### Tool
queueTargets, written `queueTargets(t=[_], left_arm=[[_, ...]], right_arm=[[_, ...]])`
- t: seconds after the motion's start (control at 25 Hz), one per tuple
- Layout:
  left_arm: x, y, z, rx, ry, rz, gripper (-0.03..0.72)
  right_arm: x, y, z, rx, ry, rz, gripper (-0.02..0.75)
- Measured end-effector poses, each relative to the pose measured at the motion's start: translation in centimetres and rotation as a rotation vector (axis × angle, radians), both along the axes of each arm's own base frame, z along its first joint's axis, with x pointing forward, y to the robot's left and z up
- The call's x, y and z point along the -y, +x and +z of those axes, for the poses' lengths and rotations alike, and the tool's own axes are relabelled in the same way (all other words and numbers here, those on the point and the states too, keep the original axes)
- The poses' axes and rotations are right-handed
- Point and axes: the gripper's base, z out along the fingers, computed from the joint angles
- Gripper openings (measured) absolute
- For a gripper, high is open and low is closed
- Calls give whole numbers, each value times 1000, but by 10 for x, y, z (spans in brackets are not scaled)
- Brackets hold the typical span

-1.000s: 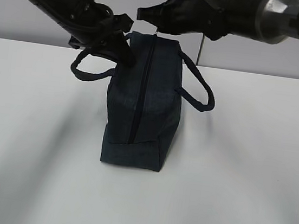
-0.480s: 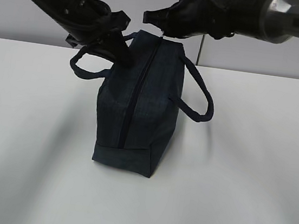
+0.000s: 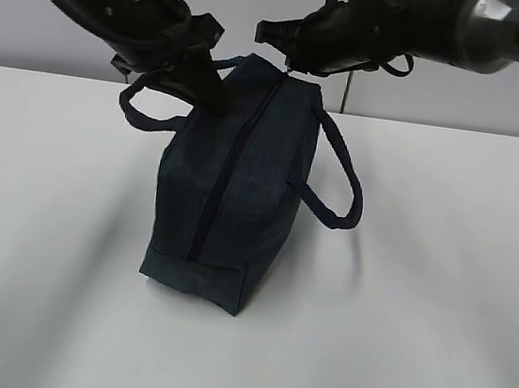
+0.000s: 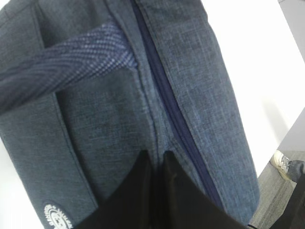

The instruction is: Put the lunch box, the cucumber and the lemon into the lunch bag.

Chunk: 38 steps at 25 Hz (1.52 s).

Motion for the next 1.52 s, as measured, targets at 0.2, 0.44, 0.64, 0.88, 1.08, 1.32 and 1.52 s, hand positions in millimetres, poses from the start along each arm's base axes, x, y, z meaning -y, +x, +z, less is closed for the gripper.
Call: queueTargets(t=[0.2, 0.44, 0.64, 0.88, 1.08, 1.32, 1.52], left_arm=[[-1, -3, 5, 6, 3, -13, -6], [-2, -5, 6, 6, 11, -27, -6], [-2, -5, 5, 7, 14, -33, -6], [-2, -6, 4, 0, 21, -44, -6], [-2, -6, 4, 1, 22, -51, -6], [-1, -7, 4, 2, 21, -55, -6], [-1, -7, 4, -1, 20, -58, -6]], right_arm=[[3, 1, -1, -16, 26, -17, 0], [3, 6, -14, -61, 43, -34, 0], [0, 10, -18, -76, 58, -42, 0], [-1, 13, -32, -127, 72, -55, 0], [1, 13, -34, -144, 76, -64, 0], [4, 13, -41, -184, 80, -80, 0], [5, 11, -44, -218, 69, -86, 0]])
